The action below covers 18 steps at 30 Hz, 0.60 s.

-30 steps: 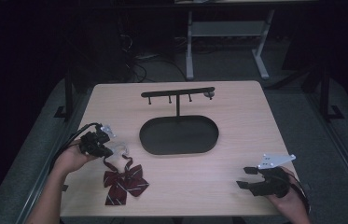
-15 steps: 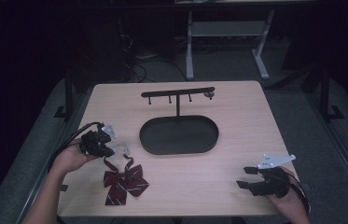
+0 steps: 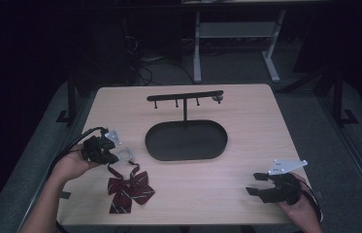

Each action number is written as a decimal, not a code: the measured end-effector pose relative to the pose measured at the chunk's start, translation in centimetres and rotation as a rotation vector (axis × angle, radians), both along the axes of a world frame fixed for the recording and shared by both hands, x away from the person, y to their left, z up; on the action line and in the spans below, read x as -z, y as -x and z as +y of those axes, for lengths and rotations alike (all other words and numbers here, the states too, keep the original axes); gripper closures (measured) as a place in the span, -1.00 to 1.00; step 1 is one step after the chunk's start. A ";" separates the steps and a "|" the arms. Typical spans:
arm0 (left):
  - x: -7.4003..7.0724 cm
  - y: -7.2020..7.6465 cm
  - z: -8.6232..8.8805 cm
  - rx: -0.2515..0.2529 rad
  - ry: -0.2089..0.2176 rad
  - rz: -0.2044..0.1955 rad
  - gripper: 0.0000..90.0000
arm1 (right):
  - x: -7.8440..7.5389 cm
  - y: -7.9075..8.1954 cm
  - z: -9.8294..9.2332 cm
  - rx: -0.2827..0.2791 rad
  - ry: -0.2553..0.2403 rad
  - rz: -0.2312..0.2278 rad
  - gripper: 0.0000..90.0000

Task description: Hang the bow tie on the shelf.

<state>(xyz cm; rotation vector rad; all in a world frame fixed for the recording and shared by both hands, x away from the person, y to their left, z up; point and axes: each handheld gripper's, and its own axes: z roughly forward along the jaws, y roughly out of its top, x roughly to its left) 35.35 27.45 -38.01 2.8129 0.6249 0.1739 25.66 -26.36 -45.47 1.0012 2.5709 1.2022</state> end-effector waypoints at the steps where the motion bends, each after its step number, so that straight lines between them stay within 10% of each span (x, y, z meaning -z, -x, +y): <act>1: -0.1 0.0 0.0 0.003 0.000 0.000 0.95 | 0.0 -0.1 -0.1 0.001 -0.003 -0.004 -0.21; 18: -1.8 0.8 -1.0 0.052 -0.016 -0.011 0.95 | 0.1 -0.3 -0.3 0.002 -0.019 0.003 -0.21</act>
